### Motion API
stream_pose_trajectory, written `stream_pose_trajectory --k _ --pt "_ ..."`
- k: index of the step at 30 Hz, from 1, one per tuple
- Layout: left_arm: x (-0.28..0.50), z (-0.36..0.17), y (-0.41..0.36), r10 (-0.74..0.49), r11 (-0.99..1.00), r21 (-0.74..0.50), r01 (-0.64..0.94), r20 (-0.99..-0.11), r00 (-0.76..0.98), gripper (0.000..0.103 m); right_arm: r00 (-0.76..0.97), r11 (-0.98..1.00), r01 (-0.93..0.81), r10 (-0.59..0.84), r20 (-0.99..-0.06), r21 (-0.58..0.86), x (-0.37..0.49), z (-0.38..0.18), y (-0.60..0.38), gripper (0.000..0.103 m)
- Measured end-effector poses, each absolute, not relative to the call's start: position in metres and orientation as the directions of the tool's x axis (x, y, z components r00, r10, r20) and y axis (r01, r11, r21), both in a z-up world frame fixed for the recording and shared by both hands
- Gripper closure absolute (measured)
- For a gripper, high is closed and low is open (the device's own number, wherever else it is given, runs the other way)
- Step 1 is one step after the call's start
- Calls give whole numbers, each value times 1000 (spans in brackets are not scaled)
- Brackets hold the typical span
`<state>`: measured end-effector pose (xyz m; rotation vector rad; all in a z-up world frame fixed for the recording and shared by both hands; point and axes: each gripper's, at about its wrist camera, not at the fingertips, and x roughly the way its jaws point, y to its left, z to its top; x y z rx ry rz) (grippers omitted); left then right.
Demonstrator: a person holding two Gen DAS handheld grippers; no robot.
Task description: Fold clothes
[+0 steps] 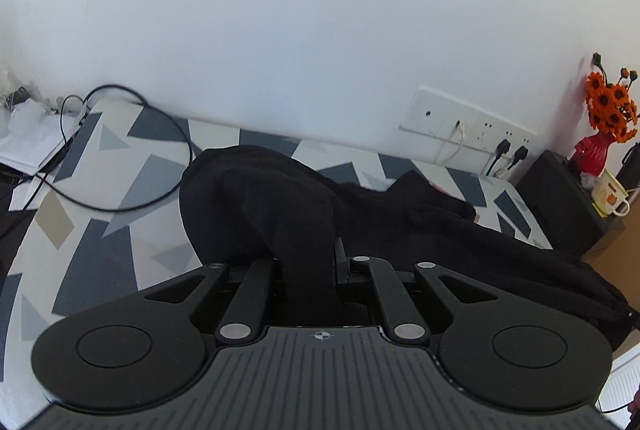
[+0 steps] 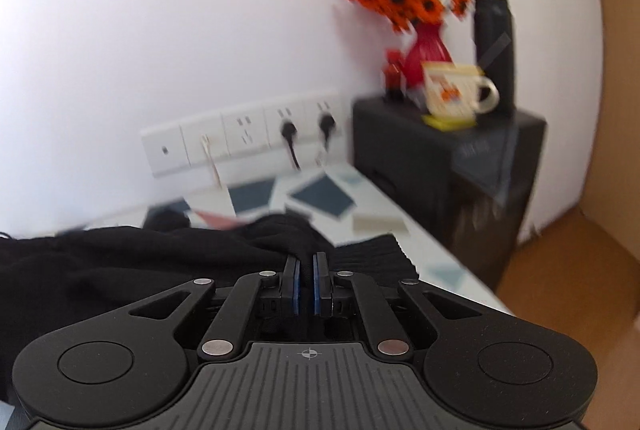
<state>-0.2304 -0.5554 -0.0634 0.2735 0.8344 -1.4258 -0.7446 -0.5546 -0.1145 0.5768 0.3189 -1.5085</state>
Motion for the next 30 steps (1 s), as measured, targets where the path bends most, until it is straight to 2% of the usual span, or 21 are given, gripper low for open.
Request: stream_pose_trajectory --k 4,9,18,26,29,30 --pt "-226 -89 -548 -687 202 -309 929 -721 -90 95 21 -107 980 -783 -622 168 -748 -142 -533 98" --pt "-226 -120 -541 -618 225 -287 931 -781 -91 95 10 -130 979 -738 -675 158 -742 -165 -522 97" --pt "-227 -135 -535 -581 221 -279 934 -807 -104 94 18 -73 994 -655 -755 86 -724 -186 -527 97" --pt "-227 -136 -533 -568 220 -289 932 -815 -119 92 28 -68 993 -630 -776 91 -721 -189 -528 96" --pt "-225 -132 -531 -579 224 -304 926 -806 -124 87 42 -74 990 -640 -767 116 -724 -183 -525 90" --pt "-224 -131 -530 -584 225 -309 924 -802 -126 85 46 -78 989 -651 -758 126 -726 -178 -523 84"
